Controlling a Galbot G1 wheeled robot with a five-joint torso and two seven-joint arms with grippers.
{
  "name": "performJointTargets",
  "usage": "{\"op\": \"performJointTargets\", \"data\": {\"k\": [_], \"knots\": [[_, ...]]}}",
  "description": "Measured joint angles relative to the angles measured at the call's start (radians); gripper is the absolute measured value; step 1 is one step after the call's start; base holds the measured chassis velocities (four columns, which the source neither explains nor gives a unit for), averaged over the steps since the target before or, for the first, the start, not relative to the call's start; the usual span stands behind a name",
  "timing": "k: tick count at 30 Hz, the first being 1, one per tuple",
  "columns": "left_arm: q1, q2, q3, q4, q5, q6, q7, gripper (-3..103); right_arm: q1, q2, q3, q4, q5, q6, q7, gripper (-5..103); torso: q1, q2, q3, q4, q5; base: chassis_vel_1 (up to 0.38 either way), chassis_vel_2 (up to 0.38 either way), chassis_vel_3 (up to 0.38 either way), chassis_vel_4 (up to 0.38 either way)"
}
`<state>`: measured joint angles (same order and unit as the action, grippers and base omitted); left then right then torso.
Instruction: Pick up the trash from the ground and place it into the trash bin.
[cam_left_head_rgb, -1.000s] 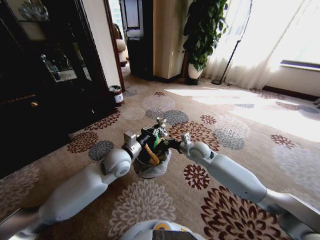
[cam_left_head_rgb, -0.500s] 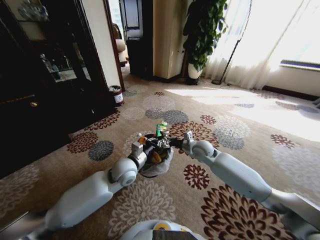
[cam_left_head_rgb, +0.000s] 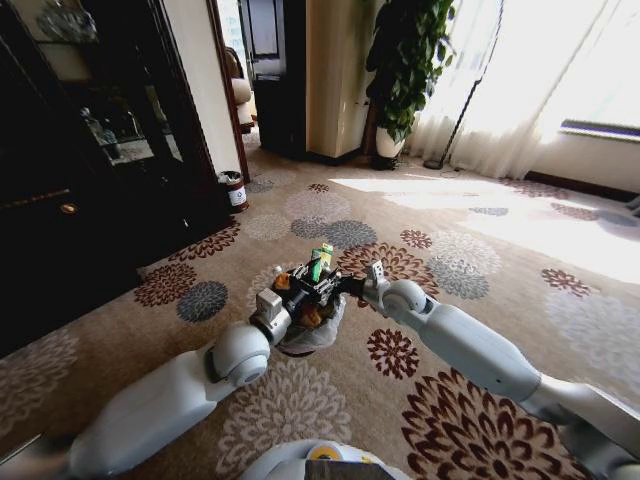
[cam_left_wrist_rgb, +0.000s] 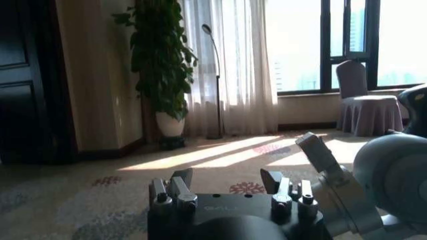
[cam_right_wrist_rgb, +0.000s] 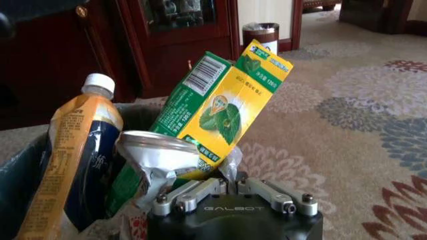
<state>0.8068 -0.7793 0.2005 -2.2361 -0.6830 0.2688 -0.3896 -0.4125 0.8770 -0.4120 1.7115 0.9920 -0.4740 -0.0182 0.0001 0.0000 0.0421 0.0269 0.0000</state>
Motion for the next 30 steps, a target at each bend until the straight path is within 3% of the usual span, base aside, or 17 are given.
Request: {"op": "performJointTargets", "data": {"k": [1, 3, 5, 6, 8, 11, 13, 15, 17, 19, 27, 30], "knots": [[0.002, -0.001, -0.005, 0.008, 0.005, -0.006, -0.001, 80, 0.001, -0.001, -0.002, 0.003, 0.002, -0.001, 0.000, 3, 0.000, 0.000, 0.000, 0.0000, 0.0000, 0.000, 0.000, 0.000, 0.000], [0.002, -0.002, -0.010, 0.012, 0.005, -0.008, -0.002, 80, 0.002, -0.002, -0.003, 0.004, 0.004, -0.001, 0.000, 3, 0.000, 0.000, 0.000, 0.0000, 0.0000, 0.000, 0.000, 0.000, 0.000], [0.002, -0.012, -0.040, 0.021, -0.010, -0.008, -0.017, 90, 0.003, -0.007, -0.002, 0.008, 0.008, -0.003, 0.000, 3, 0.000, 0.000, 0.000, 0.0000, 0.0000, 0.000, 0.000, 0.000, 0.000], [0.002, -0.012, -0.040, 0.021, -0.010, -0.008, -0.017, 90, 0.003, -0.007, -0.002, 0.008, 0.008, -0.003, 0.000, 3, 0.000, 0.000, 0.000, 0.0000, 0.0000, 0.000, 0.000, 0.000, 0.000], [0.004, -0.042, -0.112, 0.033, -0.061, 0.014, -0.064, 98, -0.003, -0.018, 0.013, 0.017, 0.016, -0.005, 0.000, 3, 0.000, 0.000, 0.000, 0.0000, -0.0001, 0.000, 0.000, 0.000, 0.000], [0.007, -0.060, -0.180, 0.038, -0.108, 0.046, -0.109, 100, -0.014, -0.034, 0.032, 0.028, 0.019, -0.007, 0.000, 3, 0.000, 0.000, 0.000, 0.0000, 0.0000, 0.000, 0.000, 0.000, 0.000], [0.023, -0.067, -0.279, 0.028, -0.165, 0.136, -0.154, 100, -0.035, -0.059, 0.060, 0.039, 0.017, -0.012, 0.000, 3, 0.000, 0.000, 0.000, -0.0002, 0.0000, 0.000, 0.000, 0.000, 0.000], [0.032, -0.066, -0.309, 0.021, -0.177, 0.163, -0.159, 100, -0.043, -0.067, 0.071, 0.040, 0.010, -0.015, -0.001, 3, 0.000, 0.000, 0.000, -0.0002, 0.0001, 0.000, 0.000, 0.000, 0.000], [0.078, -0.060, -0.403, 0.014, -0.192, 0.210, -0.162, 100, -0.063, -0.092, 0.110, 0.028, -0.026, -0.017, -0.002, 3, 0.000, 0.000, 0.000, 0.0002, 0.0006, 0.000, 0.000, 0.000, 0.000], [0.137, -0.055, -0.455, 0.025, -0.171, 0.212, -0.153, 100, -0.082, -0.125, 0.176, 0.003, -0.050, -0.025, 0.000, 3, 0.000, 0.000, 0.000, -0.0003, 0.0000, 0.000, 0.000, 0.000, 0.000], [0.259, -0.054, -0.476, 0.067, -0.072, 0.187, -0.112, 100, -0.064, -0.169, 0.293, -0.104, -0.062, -0.099, -0.001, 3, 0.000, 0.000, 0.000, 0.0003, 0.0002, 0.000, 0.000, 0.000, 0.000], [0.288, -0.062, -0.479, 0.078, -0.056, 0.191, -0.102, 100, -0.082, -0.231, 0.369, -0.153, -0.116, -0.134, -0.001, 3, 0.000, 0.000, 0.000, -0.0002, 0.0005, 0.000, 0.000, 0.000, 0.000]]}}
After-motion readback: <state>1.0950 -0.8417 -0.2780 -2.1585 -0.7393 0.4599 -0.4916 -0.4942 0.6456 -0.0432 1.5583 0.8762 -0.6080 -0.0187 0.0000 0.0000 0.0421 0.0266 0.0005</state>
